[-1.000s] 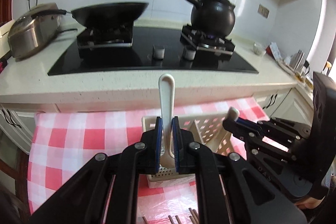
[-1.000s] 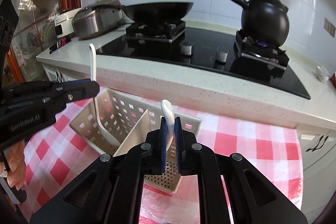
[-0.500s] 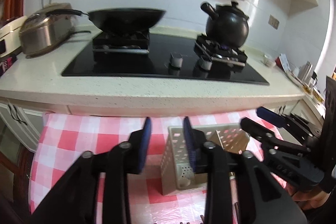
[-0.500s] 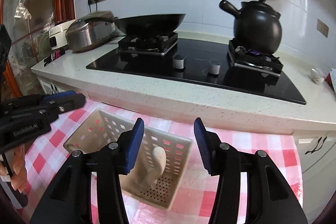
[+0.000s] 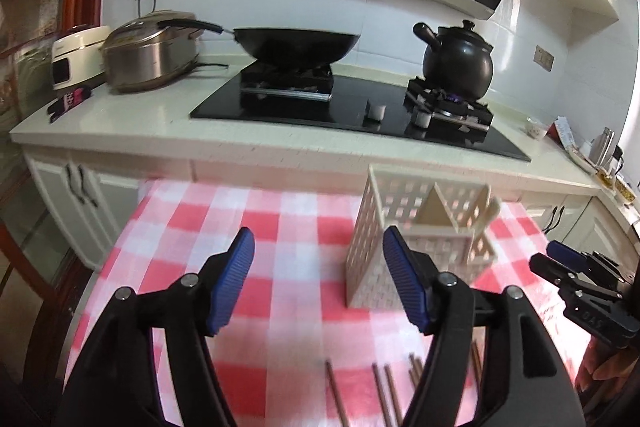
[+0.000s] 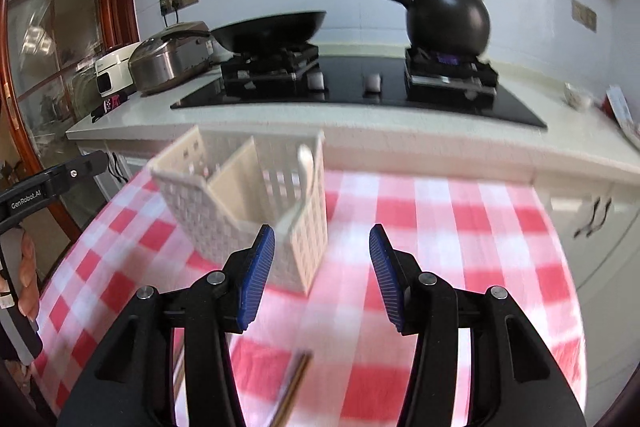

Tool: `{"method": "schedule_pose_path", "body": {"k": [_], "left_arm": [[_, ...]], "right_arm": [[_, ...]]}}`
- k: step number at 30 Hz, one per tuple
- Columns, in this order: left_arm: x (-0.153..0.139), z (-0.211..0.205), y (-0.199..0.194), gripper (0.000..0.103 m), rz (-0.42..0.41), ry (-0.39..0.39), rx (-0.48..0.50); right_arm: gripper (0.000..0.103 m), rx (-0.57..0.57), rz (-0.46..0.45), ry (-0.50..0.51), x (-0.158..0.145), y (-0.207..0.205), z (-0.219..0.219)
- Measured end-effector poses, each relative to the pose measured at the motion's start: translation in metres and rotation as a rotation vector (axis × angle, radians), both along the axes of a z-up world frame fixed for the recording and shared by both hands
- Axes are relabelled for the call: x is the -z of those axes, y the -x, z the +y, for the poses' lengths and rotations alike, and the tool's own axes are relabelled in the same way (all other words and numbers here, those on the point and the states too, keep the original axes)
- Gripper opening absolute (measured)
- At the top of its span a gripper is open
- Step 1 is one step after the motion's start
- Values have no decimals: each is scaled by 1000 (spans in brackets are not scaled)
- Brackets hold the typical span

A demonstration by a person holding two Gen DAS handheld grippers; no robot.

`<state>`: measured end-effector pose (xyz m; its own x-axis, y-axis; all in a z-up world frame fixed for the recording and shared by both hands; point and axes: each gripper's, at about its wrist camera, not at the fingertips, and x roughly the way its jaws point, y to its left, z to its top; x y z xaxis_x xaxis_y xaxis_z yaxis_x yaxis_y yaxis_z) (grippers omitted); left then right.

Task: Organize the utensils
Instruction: 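Move the left tool to a wooden chopstick and close on it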

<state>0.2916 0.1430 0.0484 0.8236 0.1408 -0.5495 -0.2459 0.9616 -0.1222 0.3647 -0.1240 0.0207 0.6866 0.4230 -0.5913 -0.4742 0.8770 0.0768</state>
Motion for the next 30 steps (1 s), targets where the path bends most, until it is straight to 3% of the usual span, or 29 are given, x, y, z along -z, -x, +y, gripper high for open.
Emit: {"method": "schedule_pose_path", "body": {"k": [12, 22, 30], "left_arm": [[77, -22, 59, 65, 156, 8, -25], [117, -40, 63, 64, 268, 26, -3], [128, -47, 56, 49, 308, 21, 10]], "right_arm": [[47, 27, 84, 1, 60, 66, -32], [46, 41, 137, -4, 84, 91, -47], [41, 50, 158, -9, 92, 96, -54]]}}
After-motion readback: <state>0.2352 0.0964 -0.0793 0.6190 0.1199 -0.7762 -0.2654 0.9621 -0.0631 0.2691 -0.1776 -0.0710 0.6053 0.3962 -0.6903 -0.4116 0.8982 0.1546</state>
